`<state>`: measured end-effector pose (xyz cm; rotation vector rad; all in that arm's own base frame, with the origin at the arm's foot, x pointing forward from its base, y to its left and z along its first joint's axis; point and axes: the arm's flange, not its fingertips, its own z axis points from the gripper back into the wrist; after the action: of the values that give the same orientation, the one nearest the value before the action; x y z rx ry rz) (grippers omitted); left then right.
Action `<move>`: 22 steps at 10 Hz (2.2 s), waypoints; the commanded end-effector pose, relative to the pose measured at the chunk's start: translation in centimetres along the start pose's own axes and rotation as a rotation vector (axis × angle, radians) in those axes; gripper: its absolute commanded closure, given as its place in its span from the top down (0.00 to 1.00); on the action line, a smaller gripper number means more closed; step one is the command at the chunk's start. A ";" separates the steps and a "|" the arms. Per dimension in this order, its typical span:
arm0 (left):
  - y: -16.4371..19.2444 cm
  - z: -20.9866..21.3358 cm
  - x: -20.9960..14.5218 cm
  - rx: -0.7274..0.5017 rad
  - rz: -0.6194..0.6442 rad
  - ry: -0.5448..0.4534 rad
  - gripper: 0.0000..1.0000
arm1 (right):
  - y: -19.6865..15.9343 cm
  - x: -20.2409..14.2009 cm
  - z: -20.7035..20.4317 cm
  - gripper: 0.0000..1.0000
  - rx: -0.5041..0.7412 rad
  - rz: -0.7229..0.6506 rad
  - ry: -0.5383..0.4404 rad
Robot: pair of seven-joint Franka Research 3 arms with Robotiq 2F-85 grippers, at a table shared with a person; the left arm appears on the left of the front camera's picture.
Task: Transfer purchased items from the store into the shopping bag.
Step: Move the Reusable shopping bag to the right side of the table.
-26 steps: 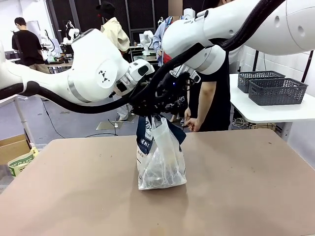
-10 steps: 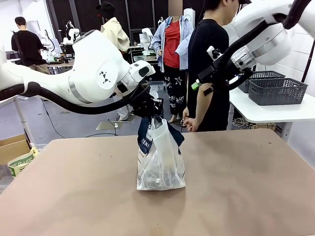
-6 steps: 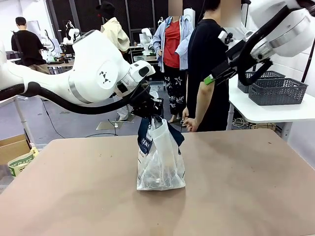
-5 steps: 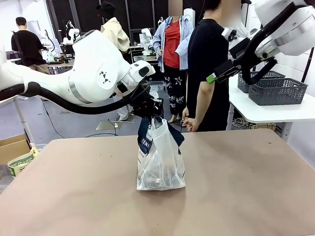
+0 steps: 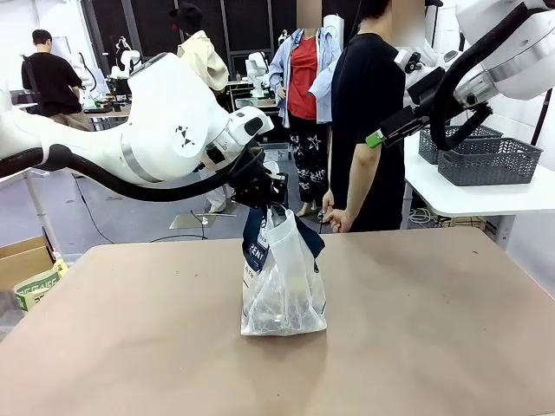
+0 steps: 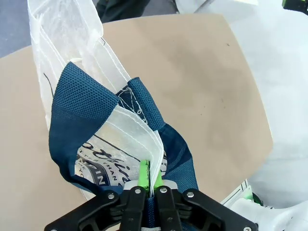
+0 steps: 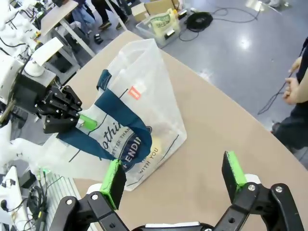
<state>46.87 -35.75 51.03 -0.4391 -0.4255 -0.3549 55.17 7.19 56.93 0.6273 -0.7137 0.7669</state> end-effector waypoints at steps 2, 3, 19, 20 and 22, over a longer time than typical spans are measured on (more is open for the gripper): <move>0.0 0.0 0.0 0.000 0.000 0.000 0.00 | 0.0 0.4 -0.1 1.00 -0.013 -0.009 0.005; -0.7 0.5 1.2 0.106 -0.039 0.041 0.00 | 0.0 0.4 -0.1 1.00 -0.013 -0.009 0.005; 23.9 22.4 1.6 0.574 -0.070 -0.217 0.00 | 0.0 0.4 -0.1 1.00 -0.013 -0.009 0.005; 26.2 22.7 0.5 0.581 -0.028 -0.233 0.00 | 0.0 0.4 -0.1 1.00 -0.013 -0.009 0.005; 28.6 24.1 -2.6 0.587 0.043 -0.231 0.00 | 0.0 0.4 -0.1 1.00 -0.013 -0.009 0.005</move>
<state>50.64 0.16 59.76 0.0796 -0.6760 -0.1367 55.21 7.17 56.99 0.6274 -0.7155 0.7665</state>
